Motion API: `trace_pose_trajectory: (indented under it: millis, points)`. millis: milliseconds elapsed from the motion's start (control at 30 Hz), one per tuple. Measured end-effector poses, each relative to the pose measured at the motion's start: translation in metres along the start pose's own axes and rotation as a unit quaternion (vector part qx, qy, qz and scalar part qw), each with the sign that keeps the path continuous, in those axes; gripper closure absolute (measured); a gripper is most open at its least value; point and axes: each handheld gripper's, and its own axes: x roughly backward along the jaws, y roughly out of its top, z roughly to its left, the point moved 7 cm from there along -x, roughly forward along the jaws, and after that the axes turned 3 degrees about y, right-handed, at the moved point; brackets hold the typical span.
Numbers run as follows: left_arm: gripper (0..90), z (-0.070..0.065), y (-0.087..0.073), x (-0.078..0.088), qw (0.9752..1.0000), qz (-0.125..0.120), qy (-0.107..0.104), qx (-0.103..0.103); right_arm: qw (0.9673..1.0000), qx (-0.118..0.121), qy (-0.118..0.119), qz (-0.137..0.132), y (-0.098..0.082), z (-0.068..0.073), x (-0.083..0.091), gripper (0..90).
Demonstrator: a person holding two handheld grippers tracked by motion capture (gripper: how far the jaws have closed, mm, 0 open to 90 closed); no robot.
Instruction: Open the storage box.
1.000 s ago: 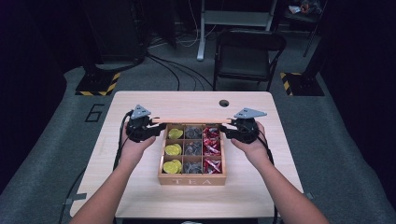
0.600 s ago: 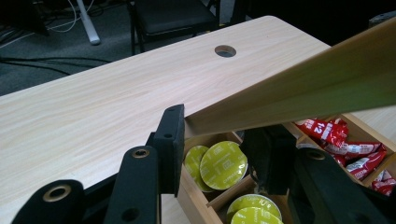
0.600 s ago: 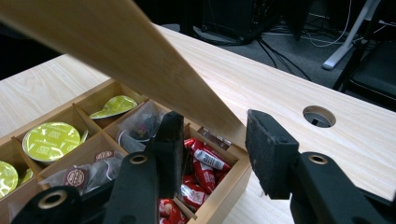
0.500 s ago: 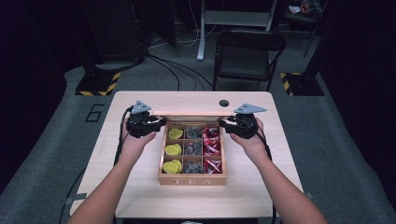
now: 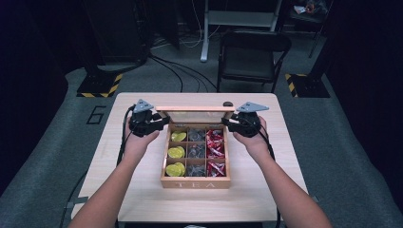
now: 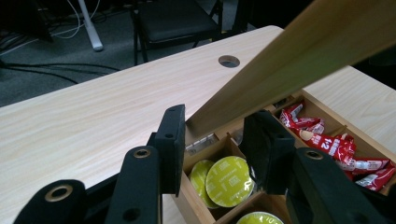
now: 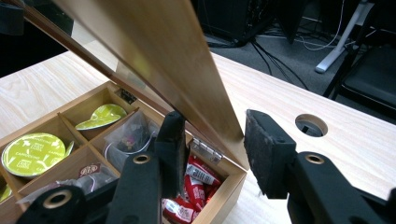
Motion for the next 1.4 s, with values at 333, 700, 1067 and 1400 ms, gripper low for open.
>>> trace_pose_trajectory:
  millis: [333, 700, 1067, 1400]
  points:
    - [60.8, 0.003, 0.005, -0.003, 1.0, 0.001, 0.001, -0.003, 0.9999, -0.006, 0.011, 0.001, 0.005, -0.006, -0.004, 57.8]
    - [59.4, 0.007, 0.007, -0.005, 0.9999, -0.004, 0.004, 0.01, 0.9997, 0.019, 0.011, 0.007, 0.011, -0.01, -0.007, 60.2]
    - [57.7, 0.012, -0.001, -0.007, 0.9998, 0.001, 0.008, 0.019, 0.9997, 0.019, 0.015, 0.01, 0.016, -0.015, -0.011, 61.8]
    - [57.4, 0.009, -0.005, -0.003, 0.9998, 0.011, 0.007, 0.014, 0.9998, 0.011, 0.013, 0.014, 0.02, -0.019, -0.015, 62.7]
